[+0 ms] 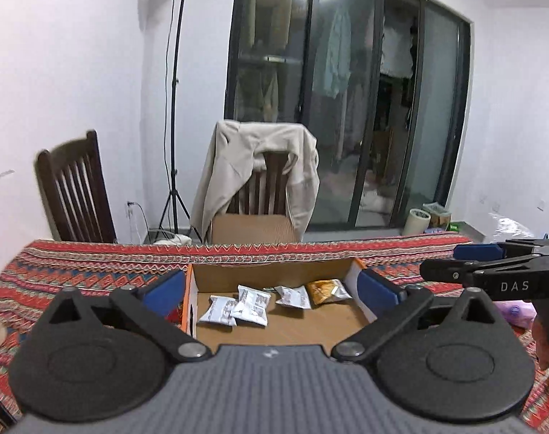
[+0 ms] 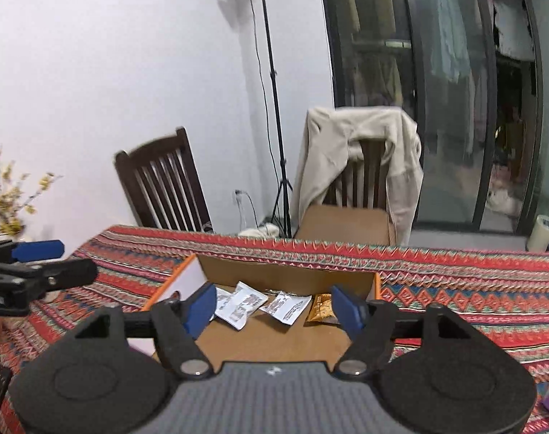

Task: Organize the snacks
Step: 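Withdraw both open tools from the box back toward the snack pile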

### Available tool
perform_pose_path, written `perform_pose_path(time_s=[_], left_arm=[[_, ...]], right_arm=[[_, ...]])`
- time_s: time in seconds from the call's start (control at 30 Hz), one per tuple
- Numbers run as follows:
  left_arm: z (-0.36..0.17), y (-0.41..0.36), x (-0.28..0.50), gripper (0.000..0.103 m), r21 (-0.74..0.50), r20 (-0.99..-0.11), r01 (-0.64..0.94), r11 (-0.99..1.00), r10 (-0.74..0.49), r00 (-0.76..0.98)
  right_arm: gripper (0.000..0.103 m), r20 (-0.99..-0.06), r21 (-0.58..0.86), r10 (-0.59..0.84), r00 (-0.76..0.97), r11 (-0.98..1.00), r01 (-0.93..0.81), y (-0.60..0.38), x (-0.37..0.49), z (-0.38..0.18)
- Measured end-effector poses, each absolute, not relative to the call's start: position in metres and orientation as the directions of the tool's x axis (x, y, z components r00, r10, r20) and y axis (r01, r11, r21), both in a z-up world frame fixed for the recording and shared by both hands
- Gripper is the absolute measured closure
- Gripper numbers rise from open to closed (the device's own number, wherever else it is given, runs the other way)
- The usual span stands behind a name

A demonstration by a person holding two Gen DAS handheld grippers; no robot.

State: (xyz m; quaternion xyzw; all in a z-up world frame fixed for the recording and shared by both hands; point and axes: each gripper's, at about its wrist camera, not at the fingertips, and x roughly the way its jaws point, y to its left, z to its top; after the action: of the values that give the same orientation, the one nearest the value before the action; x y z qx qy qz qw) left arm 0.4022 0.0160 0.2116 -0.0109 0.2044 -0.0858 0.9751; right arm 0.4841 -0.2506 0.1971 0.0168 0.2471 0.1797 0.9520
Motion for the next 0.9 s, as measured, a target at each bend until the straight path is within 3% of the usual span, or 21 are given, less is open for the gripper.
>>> perform_pose_path(time_s=[0.07, 0.4, 0.67, 0.9], left_arm=[[0.217, 0.013, 0.371, 0.000, -0.047, -0.366, 0.171, 0.984, -0.176, 0.914], [0.172, 0.014, 0.208, 0.000, -0.041, -0.199, 0.189, 0.981, -0.193, 0.961], [0.102, 0.019, 0.106, 0.000, -0.059, -0.213, 0.123, 0.991, -0.133, 0.968], [0.059, 0.022, 0.035, 0.000, -0.066, -0.267, 0.052, 0.996, -0.068, 0.961]], right_arm=[[0.020, -0.433, 0.106, 0.349, 0.831, 0.935, -0.337, -0.257, 0.452, 0.203], [0.012, -0.280, -0.004, 0.328, 0.902, 0.940, -0.342, -0.284, 0.281, 0.185], [0.010, -0.188, -0.029, 0.312, 0.931, 0.946, -0.322, -0.293, 0.149, 0.124], [0.009, -0.222, 0.057, 0.357, 0.907, 0.934, -0.354, -0.291, 0.076, 0.076]])
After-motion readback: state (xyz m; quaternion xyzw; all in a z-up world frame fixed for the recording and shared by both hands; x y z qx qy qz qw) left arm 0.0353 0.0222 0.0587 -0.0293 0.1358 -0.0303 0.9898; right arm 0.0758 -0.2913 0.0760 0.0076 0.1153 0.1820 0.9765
